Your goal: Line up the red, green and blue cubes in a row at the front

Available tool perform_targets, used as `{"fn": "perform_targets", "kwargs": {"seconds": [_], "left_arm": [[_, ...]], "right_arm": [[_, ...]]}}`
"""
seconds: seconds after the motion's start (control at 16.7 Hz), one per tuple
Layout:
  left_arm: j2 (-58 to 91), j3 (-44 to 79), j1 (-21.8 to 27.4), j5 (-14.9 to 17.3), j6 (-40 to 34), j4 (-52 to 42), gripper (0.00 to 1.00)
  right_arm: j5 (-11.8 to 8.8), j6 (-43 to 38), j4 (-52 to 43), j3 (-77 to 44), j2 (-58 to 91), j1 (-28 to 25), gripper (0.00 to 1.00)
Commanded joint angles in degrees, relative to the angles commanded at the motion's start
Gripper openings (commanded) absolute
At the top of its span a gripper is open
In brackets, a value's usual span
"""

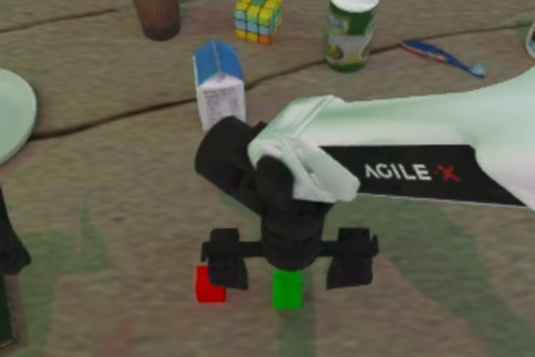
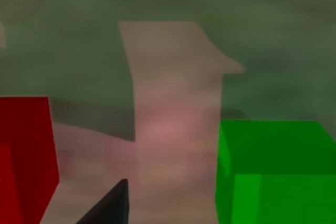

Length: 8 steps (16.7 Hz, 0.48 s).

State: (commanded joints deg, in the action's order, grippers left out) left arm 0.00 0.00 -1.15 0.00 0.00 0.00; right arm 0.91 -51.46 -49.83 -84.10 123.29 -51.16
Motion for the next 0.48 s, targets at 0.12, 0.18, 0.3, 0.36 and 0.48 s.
{"fn": "perform_targets", "kwargs": {"seconds": [0.12,0.18,0.3,0.36,0.48], "left_arm": [[0.0,0.0,0.0,0.0,0.0,0.0,1.0],[0.0,0.0,0.0,0.0,0.0,0.0,1.0],[0.0,0.0,0.0,0.0,0.0,0.0,1.0],[0.0,0.0,0.0,0.0,0.0,0.0,1.0],[0.0,0.0,0.0,0.0,0.0,0.0,1.0]], "right_arm": [[0.0,0.0,-0.01,-0.01,-0.04,0.1,1.0],[0.0,0.01,-0.2,-0.19,-0.09,0.04,1.0],[0.01,-0.06,-2.38,-1.83,-0.8,-0.16,1.0],[0.01,-0.12,-4.36,-3.03,-1.48,-0.21,1.0],[-0.04,-0.14,-9.45,-5.7,-3.06,-0.37,1.0]]}}
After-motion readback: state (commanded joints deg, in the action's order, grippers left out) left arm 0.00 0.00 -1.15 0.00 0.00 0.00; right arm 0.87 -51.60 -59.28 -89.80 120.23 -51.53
